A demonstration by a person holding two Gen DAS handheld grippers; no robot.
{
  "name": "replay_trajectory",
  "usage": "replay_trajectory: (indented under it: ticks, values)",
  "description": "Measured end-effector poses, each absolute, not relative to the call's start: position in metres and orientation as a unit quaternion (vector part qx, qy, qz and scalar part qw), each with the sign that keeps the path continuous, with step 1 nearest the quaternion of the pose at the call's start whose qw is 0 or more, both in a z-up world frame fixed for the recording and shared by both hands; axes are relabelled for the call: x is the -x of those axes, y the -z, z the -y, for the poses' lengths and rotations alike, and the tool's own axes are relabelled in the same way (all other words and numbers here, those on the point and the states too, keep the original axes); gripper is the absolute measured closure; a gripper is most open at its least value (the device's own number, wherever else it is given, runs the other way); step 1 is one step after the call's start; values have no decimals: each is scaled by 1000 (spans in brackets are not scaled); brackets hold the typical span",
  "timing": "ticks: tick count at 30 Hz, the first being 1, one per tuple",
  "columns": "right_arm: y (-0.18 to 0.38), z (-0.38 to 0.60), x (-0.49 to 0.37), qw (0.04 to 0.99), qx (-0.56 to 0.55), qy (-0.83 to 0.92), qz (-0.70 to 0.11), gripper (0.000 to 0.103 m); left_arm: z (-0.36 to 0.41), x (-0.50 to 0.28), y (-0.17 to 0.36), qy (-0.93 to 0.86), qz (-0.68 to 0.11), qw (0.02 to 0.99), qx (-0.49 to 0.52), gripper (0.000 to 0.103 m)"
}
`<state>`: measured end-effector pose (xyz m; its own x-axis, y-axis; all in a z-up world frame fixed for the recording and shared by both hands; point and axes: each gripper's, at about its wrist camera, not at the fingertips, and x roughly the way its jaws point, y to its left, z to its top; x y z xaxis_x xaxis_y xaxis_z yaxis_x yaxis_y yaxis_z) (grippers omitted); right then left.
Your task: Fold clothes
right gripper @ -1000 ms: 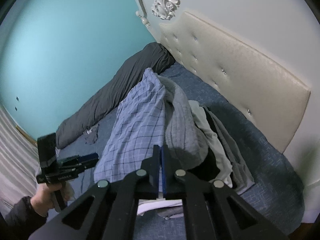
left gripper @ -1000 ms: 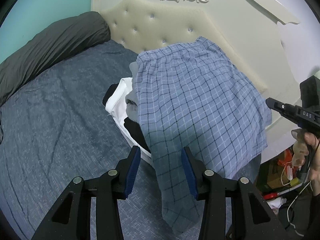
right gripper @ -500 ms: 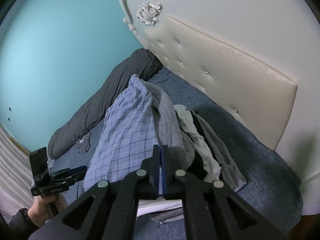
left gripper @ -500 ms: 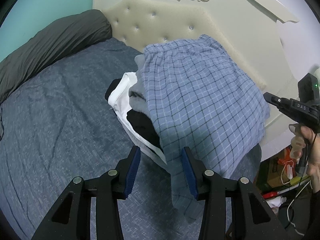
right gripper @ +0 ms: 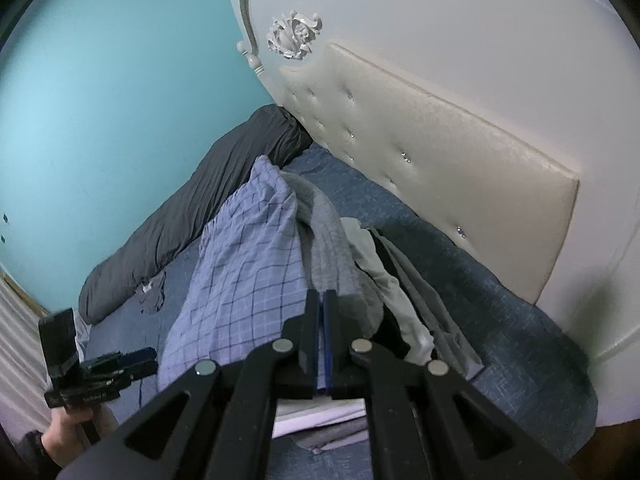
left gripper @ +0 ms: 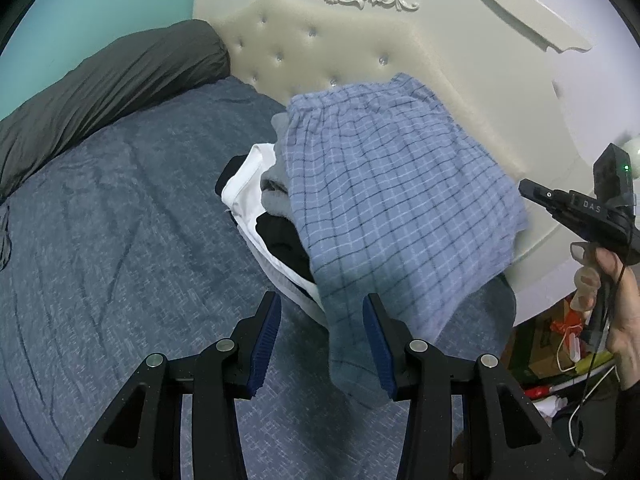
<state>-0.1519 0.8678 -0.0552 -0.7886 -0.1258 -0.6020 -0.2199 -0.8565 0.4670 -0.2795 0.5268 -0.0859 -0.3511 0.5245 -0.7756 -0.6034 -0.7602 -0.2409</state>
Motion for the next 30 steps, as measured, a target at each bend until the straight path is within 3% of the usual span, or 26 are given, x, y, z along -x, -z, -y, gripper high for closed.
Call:
replay_trajectory:
  ticks: [9,11,14,20,23,27,30]
  values:
    - [23,-847,127,47,303,-921,-240,100,-513,247,54,-835,-44,344,427,57]
    - [16,-835,118,52,297,-924,-233,95,-508,240,46,-838,-45,345,421,56]
    - [9,-816,105,54,291,-928,-225,72,-500,221,31,-845,-48,345,407,44]
    - [0,-780,79,64,282,-932,-217,64,-486,193,12,-850,-52,348,391,43]
    - [-5,-764,64,68,277,-935,-212,47,-476,178,5,-854,-54,350,383,37]
    - [-10,-745,45,76,273,-938,-201,40,-460,160,-3,-860,-51,348,371,30]
    - [-15,-731,30,80,265,-940,-197,30,-449,148,-7,-862,-51,347,365,29]
